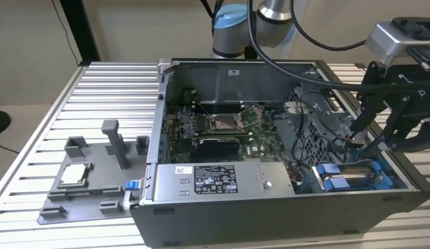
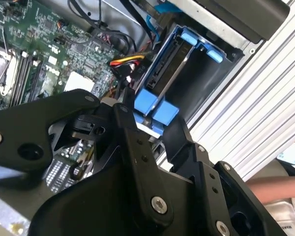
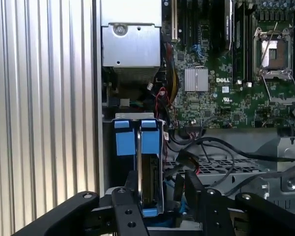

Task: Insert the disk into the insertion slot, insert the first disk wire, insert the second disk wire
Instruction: 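Insert the first disk wire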

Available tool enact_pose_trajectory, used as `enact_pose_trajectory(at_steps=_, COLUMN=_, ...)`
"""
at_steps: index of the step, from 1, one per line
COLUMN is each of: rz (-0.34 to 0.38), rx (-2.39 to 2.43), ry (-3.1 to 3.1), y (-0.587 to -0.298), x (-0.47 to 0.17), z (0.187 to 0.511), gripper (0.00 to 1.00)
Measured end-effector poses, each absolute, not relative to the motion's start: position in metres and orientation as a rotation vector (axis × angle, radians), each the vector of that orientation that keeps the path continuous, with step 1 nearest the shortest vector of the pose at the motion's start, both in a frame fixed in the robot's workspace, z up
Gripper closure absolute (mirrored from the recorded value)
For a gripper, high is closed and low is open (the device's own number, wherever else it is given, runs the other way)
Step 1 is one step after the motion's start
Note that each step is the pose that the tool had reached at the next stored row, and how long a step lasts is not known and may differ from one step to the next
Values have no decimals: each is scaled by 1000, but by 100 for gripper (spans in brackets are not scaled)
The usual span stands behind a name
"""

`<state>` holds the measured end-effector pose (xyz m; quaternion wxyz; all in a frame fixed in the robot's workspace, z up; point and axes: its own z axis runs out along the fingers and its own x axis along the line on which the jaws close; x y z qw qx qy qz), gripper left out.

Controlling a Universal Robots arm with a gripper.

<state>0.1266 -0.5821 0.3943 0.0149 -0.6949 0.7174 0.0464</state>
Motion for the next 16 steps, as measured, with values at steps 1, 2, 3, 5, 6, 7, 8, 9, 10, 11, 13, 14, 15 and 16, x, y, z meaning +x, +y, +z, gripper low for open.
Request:
enact_pose_trajectory(at_steps=1, rz=145, rx=-2155, ry=2239, y=-582, x=127, z=393, gripper=0)
enact_pose_trajectory(at_steps=2, rz=146, rx=-2143, ry=2248, y=-582, x=128, z=392, gripper=0)
enact_pose_trajectory(at_steps=3, rz=147, rx=-2131, ry=2258, y=-582, x=128, z=391, gripper=0)
enact_pose_trajectory(at_steps=5, rz=149, rx=-2109, ry=2275, y=-582, x=129, z=389, gripper=0)
enact_pose_trajectory(at_steps=6, rz=149, rx=-2100, ry=2283, y=-582, x=130, z=388, gripper=0)
enact_pose_trajectory(at_steps=7, rz=150, rx=-2092, ry=2288, y=-582, x=131, z=387, gripper=0)
enact_pose_trajectory(at_steps=8, rz=151, rx=-2087, ry=2292, y=-582, x=131, z=386, gripper=0)
enact_pose_trajectory(at_steps=9, rz=152, rx=-2083, ry=2294, y=-582, x=132, z=385, gripper=0)
enact_pose_trajectory(at_steps=10, rz=154, rx=-2081, ry=2295, y=-581, x=132, z=384, gripper=0)
enact_pose_trajectory(at_steps=11, rz=155, rx=-2079, ry=2295, y=-581, x=132, z=383, gripper=0)
enact_pose_trajectory(at_steps=13, rz=159, rx=-2076, ry=2293, y=-579, x=132, z=381, gripper=0)
enact_pose_trajectory(at_steps=14, rz=162, rx=-2075, ry=2292, y=-578, x=132, z=380, gripper=0)
enact_pose_trajectory(at_steps=15, rz=164, rx=-2074, ry=2290, y=-577, x=133, z=380, gripper=0)
enact_pose_trajectory(at_steps=16, rz=167, rx=-2073, ry=2289, y=-576, x=133, z=379, gripper=0)
